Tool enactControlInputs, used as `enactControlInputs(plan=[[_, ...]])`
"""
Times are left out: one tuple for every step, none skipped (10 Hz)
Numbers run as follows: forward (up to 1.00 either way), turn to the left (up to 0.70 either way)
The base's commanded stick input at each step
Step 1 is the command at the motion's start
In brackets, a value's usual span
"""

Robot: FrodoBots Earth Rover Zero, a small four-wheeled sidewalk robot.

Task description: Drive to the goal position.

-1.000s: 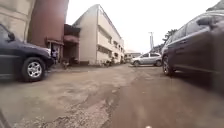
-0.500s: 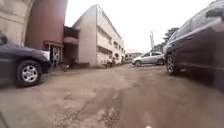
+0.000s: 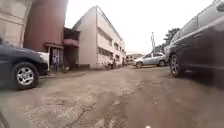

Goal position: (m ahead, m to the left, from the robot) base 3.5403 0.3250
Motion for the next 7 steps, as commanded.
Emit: enactControlInputs(plan=[[0.5, 0.0], [0.5, 0.0], [0.5, 0.0], [0.5, 0.0], [0.5, 0.0], [0.5, 0.0], [0.5, 0.0]])
